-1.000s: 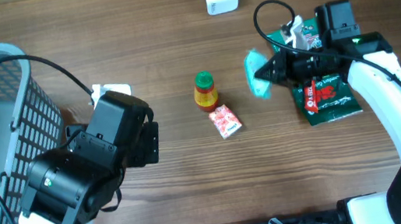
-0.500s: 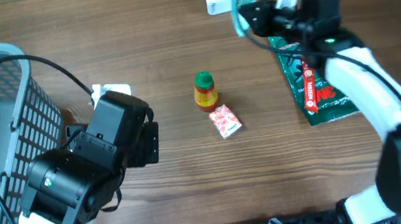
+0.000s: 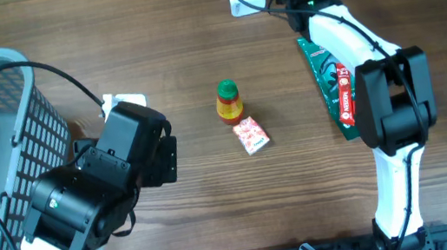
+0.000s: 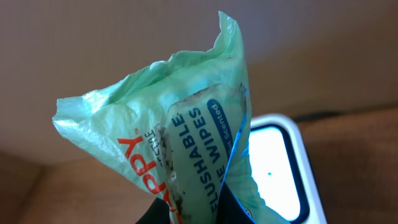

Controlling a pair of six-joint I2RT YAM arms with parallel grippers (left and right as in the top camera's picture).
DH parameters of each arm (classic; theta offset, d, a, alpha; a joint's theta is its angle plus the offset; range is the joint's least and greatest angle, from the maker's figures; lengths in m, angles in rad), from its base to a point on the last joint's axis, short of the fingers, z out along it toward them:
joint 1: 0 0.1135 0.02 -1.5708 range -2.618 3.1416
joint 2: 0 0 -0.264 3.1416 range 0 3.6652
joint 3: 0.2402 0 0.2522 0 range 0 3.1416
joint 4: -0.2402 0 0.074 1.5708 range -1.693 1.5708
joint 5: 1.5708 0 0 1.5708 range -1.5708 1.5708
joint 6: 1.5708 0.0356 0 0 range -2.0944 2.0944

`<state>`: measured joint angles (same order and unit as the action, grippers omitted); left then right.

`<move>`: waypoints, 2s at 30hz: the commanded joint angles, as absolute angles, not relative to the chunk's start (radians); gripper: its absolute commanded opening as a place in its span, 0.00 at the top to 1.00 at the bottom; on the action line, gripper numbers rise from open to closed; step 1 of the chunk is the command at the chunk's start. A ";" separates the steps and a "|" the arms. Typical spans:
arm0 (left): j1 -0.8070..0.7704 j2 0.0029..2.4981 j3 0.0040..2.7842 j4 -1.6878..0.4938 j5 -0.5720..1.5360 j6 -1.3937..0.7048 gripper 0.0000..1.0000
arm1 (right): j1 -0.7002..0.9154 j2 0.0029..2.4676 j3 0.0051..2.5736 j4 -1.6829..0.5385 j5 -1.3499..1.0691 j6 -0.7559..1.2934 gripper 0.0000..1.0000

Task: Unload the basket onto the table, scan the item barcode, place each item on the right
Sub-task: 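Lift the wipes pack and hold it up to the scanner, then drop the wipes pack at the right table edge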

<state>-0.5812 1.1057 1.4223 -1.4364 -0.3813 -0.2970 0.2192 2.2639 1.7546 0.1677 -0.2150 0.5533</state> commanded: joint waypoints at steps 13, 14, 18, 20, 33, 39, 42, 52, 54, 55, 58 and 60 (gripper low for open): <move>-0.578 1.100 1.423 -1.437 -0.394 -0.295 0.00 | 0.152 2.206 1.814 0.011 -0.126 0.583 0.95; -0.578 1.100 1.423 -1.437 -0.394 -0.295 0.00 | 0.135 2.181 1.814 -0.023 -0.092 0.583 0.95; -0.578 1.100 1.423 -1.437 -0.394 -0.295 0.00 | 0.014 2.083 1.814 -0.268 0.231 0.576 0.95; -0.578 1.100 1.423 -1.437 -0.394 -0.295 0.00 | -0.058 2.081 1.814 -0.363 0.355 0.575 0.95; -0.578 1.100 1.423 -1.437 -0.394 -0.295 0.00 | -0.502 2.182 1.695 -0.537 0.357 0.578 0.85; -0.578 1.100 1.423 -1.437 -0.394 -0.295 0.00 | -0.517 2.168 1.698 -0.560 0.229 0.520 0.00; -0.578 1.100 1.423 -1.437 -0.394 -0.295 0.00 | -0.516 2.106 1.705 -0.596 0.195 0.525 0.00; -0.578 1.100 1.423 -1.437 -0.394 -0.295 0.00 | -0.391 1.790 1.705 -0.892 -0.024 0.572 0.00; -0.578 1.100 1.423 -1.437 -0.394 -0.295 0.00 | -0.327 1.780 1.705 -0.986 -0.025 0.579 0.00; -0.578 1.100 1.423 -1.437 -0.394 -0.295 0.00 | -0.288 1.781 1.705 -1.036 -0.025 0.579 0.00; -0.578 1.100 1.423 -1.437 -0.394 -0.295 0.00 | -0.163 1.781 1.688 -1.173 -0.015 0.574 0.04; -0.578 1.100 1.423 -1.437 -0.394 -0.295 0.00 | -0.075 1.781 1.662 -1.205 0.027 0.526 0.06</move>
